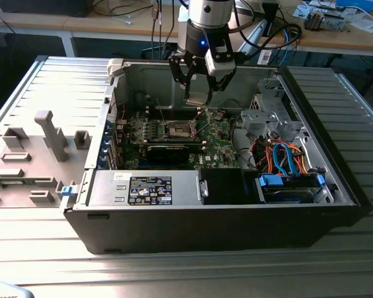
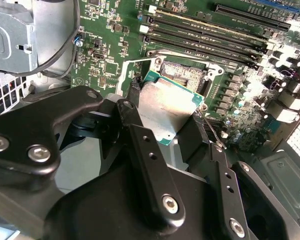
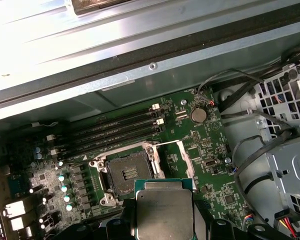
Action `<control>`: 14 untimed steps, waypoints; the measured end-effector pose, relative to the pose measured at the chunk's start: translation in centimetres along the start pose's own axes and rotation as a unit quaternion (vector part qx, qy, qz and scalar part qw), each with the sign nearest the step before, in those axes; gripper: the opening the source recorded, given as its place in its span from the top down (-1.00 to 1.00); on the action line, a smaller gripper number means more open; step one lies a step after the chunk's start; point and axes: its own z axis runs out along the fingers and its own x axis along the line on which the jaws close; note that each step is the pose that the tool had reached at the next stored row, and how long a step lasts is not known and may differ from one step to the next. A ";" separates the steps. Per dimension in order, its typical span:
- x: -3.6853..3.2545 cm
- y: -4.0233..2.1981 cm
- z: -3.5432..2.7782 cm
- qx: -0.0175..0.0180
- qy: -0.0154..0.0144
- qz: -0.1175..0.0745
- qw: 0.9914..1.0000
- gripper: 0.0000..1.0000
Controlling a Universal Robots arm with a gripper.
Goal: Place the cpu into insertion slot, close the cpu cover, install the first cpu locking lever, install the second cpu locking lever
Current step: 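Place the cpu into insertion slot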
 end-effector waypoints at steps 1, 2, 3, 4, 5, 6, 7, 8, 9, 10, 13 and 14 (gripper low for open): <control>0.00 0.00 0.01 0.000 0.000 0.000 1.000 -0.09; 0.00 0.00 0.04 0.000 0.000 0.000 1.000 -0.09; 0.00 0.00 0.05 0.000 0.000 0.000 1.000 -0.09; 0.00 0.00 0.08 0.000 0.000 0.000 1.000 -0.09; 0.00 0.00 0.10 0.000 0.000 0.000 1.000 -0.09; 0.00 0.00 0.12 0.000 0.000 0.000 1.000 -0.09; 0.00 0.00 0.18 0.000 0.000 0.000 1.000 -0.09; 0.00 0.00 0.22 0.000 0.000 0.000 1.000 -0.09; 0.00 -0.01 0.23 0.000 0.000 0.000 1.000 -0.09; 0.00 0.00 0.24 0.000 0.000 0.000 1.000 -0.09; 0.00 0.00 0.29 0.000 0.000 0.000 1.000 -0.09; 0.00 -0.01 0.37 0.000 0.000 0.000 1.000 -0.09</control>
